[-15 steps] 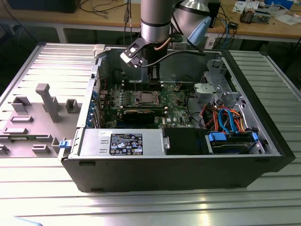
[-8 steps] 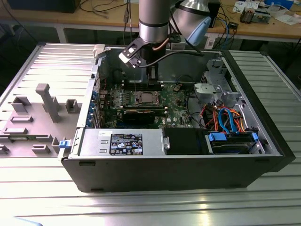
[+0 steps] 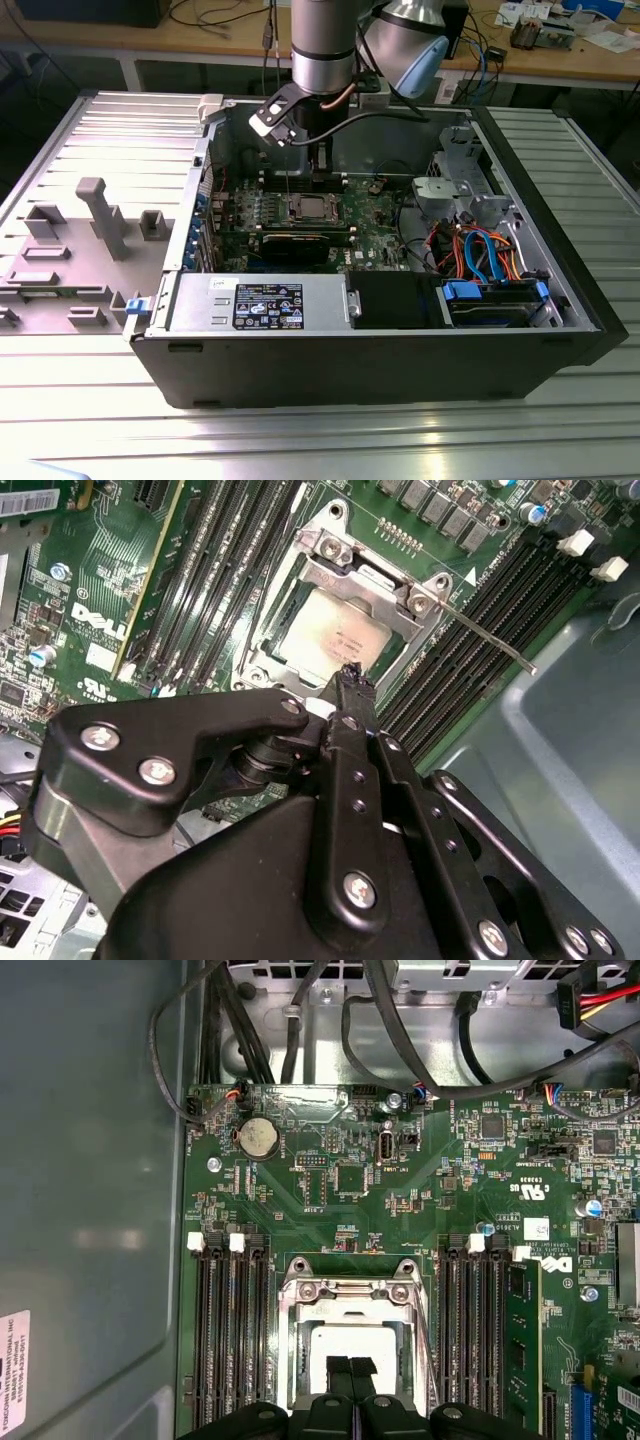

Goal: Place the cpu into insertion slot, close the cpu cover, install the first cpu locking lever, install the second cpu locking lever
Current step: 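Close the cpu cover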

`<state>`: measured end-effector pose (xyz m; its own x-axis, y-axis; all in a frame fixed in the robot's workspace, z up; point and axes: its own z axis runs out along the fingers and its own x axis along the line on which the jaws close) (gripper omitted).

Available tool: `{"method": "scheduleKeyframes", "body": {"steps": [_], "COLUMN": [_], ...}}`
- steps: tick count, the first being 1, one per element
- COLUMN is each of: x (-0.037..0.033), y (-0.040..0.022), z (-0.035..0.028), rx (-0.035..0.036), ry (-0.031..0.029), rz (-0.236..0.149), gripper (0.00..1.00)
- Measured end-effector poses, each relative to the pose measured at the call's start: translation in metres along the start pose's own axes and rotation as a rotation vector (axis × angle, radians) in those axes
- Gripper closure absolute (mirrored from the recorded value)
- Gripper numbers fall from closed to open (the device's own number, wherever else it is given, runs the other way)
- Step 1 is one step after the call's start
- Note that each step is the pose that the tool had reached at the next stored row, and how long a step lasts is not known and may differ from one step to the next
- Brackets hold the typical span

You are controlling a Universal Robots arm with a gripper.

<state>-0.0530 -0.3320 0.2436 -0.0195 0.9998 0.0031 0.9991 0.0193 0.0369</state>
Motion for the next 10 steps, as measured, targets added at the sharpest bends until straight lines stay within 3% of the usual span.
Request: {"method": "scheduleKeyframes", "body": {"steps": [10], "x": [0.0001], "y": [-0.0040], "z": [0.0000], "rx": [-0.0001], "ry": [0.0001], "rz": [0.000], "gripper": [0.89]}}
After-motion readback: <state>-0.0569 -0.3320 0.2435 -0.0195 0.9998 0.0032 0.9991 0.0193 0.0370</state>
